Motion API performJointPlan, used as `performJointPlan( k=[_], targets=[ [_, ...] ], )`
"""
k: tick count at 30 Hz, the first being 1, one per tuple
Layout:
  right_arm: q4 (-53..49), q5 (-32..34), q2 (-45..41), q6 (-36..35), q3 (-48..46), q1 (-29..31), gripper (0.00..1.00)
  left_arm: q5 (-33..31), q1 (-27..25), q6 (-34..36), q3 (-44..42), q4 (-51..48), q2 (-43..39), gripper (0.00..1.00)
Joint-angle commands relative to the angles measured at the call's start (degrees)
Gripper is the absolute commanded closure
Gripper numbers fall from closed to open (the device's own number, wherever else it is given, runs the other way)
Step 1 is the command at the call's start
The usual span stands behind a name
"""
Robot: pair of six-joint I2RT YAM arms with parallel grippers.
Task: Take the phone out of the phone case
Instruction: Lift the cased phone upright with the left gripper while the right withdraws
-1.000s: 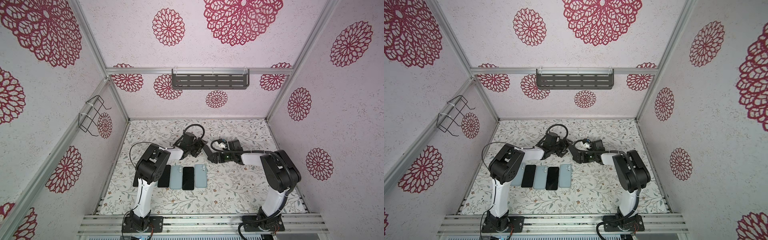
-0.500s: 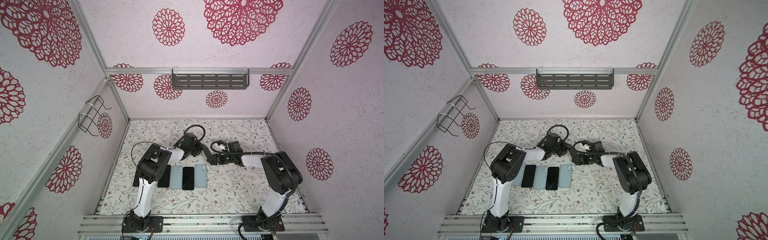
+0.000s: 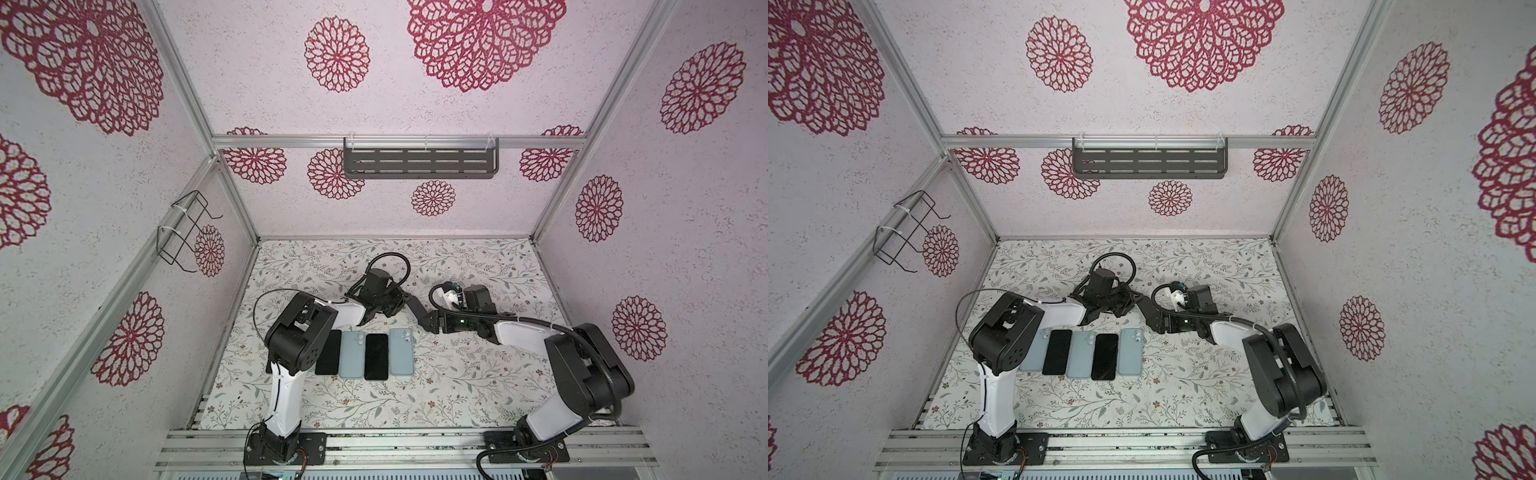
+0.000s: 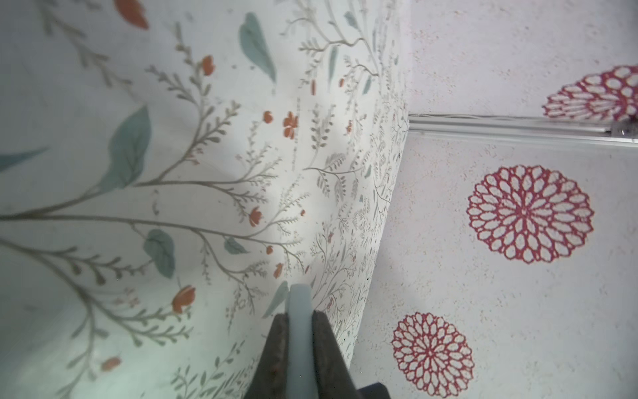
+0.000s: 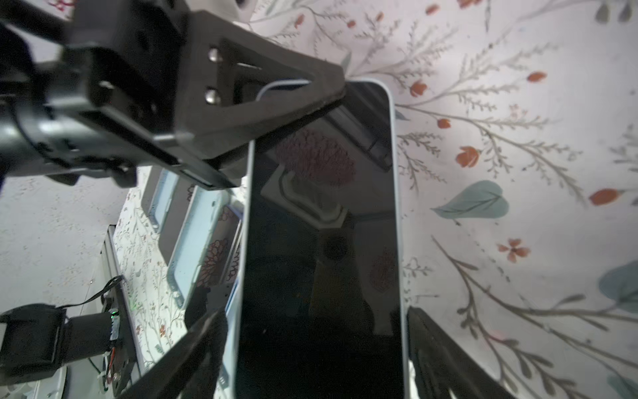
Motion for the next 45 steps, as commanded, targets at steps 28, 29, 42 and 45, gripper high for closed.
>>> performJointPlan(
  k=[28,29,42,45],
  targets=[
    [32.7,-1.2,-37.8,27.4,-18.9,0.0,0.01,-3.4,0.2,16.7,-8.9,18.0,-32.4,1.00],
    [37.9,-1.9,-37.1,30.6,-20.2,0.1,0.01,-4.1,0.0,16.1,-9.2,19.0,-33.0,1.00],
    [63.6,-2.1,-25.9,42.0,-19.7,4.1,0.06,-4.9,-3.6,11.9,-9.7,25.7,-31.9,1.00],
    [65.5,-1.8,-23.4,43.3,-19.4,4.2,0.14,-4.4,-4.2,11.4,-9.9,28.2,-31.2,1.00]
  ],
)
